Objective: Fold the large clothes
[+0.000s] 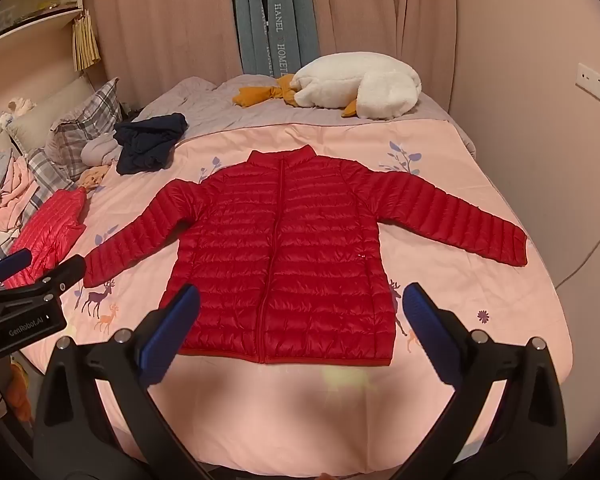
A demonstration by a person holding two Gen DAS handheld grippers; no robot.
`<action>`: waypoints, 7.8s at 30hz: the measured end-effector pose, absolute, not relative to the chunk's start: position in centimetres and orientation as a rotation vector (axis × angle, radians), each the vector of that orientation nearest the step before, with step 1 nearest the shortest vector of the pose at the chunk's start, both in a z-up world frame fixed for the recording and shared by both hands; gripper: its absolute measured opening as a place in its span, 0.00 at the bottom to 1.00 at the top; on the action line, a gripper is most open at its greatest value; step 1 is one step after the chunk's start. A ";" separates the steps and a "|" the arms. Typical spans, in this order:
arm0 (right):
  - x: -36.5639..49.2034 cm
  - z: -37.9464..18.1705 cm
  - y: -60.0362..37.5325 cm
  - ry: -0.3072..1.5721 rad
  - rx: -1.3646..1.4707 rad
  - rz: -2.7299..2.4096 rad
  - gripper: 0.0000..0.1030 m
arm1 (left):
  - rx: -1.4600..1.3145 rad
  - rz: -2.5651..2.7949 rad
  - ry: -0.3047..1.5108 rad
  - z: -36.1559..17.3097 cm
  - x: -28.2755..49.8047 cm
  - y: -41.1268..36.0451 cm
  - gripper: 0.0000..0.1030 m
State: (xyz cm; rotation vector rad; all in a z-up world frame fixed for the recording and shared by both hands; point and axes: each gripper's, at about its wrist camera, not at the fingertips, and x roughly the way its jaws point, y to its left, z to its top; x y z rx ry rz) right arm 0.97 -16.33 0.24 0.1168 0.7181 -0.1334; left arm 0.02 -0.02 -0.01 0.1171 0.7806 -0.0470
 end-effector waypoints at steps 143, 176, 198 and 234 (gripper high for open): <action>13.7 -17.8 -29.5 0.803 0.779 0.074 0.98 | -1.517 0.178 0.500 -28.9 19.3 29.3 0.85; 16.9 -17.3 -27.0 0.819 0.657 0.058 0.98 | -0.147 -0.113 0.437 -5.1 24.2 8.9 0.05; 27.1 -21.8 -33.1 0.814 1.043 0.157 0.98 | 0.086 -0.486 0.813 -17.0 24.9 -10.8 0.83; 33.9 -22.5 -34.7 0.591 1.057 -0.045 0.05 | -1.262 -0.458 0.845 -25.6 32.3 12.5 0.87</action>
